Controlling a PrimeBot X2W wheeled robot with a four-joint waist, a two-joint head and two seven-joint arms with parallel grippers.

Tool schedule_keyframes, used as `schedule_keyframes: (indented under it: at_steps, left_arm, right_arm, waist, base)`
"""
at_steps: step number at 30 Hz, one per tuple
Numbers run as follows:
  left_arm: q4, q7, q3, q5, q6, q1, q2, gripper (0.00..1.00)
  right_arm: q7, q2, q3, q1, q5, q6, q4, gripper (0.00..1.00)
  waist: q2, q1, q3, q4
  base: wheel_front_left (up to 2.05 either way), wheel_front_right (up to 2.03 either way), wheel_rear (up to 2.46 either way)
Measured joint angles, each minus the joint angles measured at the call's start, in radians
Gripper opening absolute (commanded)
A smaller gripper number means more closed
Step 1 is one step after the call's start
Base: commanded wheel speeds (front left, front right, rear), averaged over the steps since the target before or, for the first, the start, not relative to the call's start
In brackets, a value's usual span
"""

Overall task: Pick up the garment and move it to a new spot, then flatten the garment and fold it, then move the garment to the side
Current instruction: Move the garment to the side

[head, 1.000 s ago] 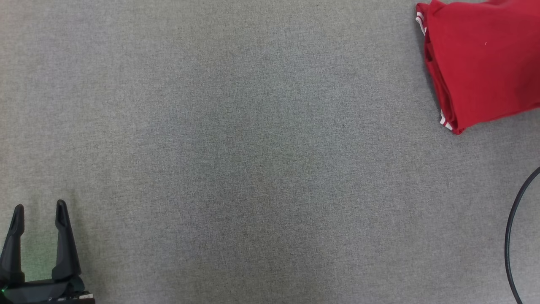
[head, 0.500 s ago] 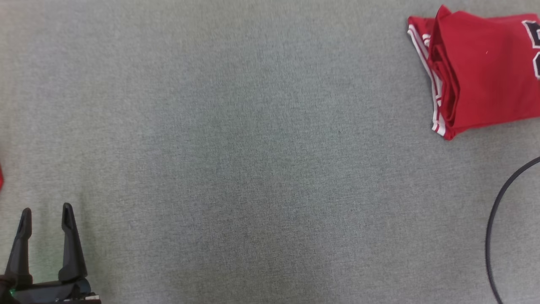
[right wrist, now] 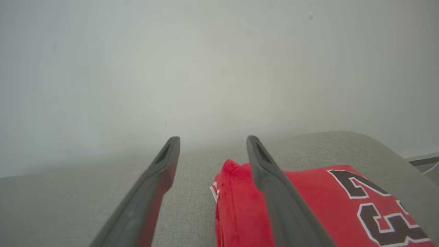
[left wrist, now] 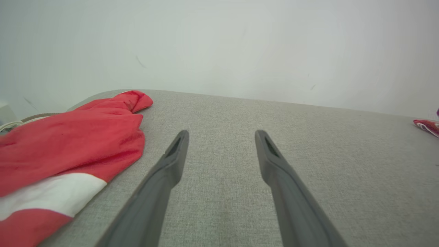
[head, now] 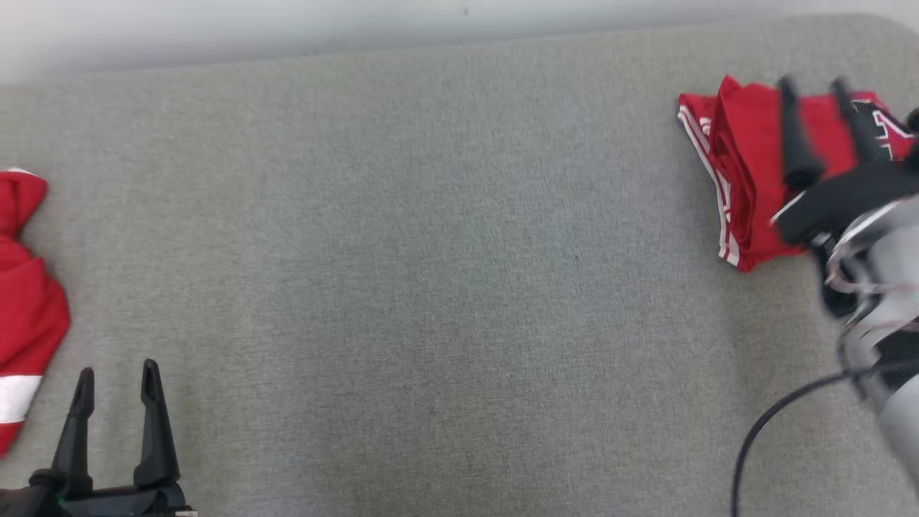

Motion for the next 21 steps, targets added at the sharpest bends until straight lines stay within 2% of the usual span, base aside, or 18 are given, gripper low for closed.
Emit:
schedule_keyframes:
  at_steps: [11, 21]
  left_arm:
    - [0.044, 0.0, -0.039, -0.007, 0.001, 0.021, -0.004, 1.0]
    - [0.057, 0.0, -0.053, -0.021, 0.017, 0.065, -0.004, 1.0]
  right_arm:
    - [0.0, 0.135, -0.109, 0.299, -0.172, 0.0, -0.211, 1.0]
    - [0.0, 0.222, -0.178, 0.495, -0.301, 0.0, -0.352, 1.0]
  waist:
    - [0.0, 0.0, -0.121, 0.036]
    - [-0.0001, 0.0, -0.209, 0.049]
  base:
    - [0.0, 0.0, 0.0]
    - [0.0, 0.0, 0.0]
